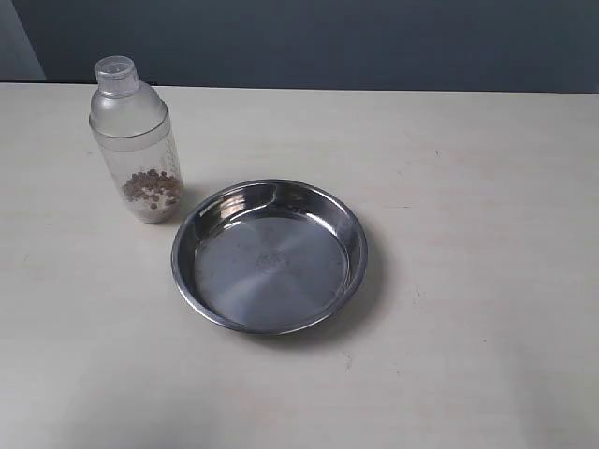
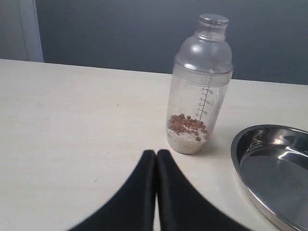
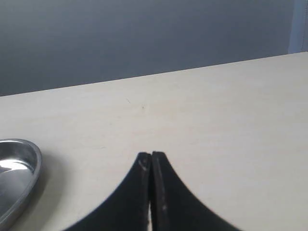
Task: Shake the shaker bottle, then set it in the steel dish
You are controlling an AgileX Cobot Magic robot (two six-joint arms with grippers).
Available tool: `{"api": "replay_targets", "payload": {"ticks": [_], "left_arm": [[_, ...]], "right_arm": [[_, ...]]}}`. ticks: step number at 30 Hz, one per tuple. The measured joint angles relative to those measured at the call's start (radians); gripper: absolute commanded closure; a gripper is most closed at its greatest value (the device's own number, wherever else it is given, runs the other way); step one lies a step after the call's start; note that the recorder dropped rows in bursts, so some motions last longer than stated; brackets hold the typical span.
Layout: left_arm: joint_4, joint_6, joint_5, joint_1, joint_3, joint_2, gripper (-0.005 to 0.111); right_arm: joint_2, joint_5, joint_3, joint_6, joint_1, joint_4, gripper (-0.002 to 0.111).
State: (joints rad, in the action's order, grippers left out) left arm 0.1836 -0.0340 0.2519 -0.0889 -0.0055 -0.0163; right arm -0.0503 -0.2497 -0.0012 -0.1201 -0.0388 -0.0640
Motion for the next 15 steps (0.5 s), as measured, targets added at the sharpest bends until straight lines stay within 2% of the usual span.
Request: {"api": "replay_targets", "payload": {"ticks": [4, 8, 11, 15], "left_arm": [[0.071, 0.012, -0.041, 0.000, 0.001, 0.000, 0.106], [0.369, 0.047, -0.109, 0.000, 0.001, 0.000, 0.106], [0.501, 0.052, -0.126, 0.000, 0.001, 0.000, 0.106], [0.547, 0.053, -0.126, 0.000, 0.001, 0.000, 0.106]], "right_arm": [[0.000, 0.000, 0.000, 0.000, 0.000, 0.000, 0.109], [0.000, 0.000, 0.000, 0.000, 0.000, 0.000, 0.109], [0.000, 0.000, 0.000, 0.000, 0.000, 0.000, 0.109], [0.000, 0.000, 0.000, 0.000, 0.000, 0.000, 0.109]]}}
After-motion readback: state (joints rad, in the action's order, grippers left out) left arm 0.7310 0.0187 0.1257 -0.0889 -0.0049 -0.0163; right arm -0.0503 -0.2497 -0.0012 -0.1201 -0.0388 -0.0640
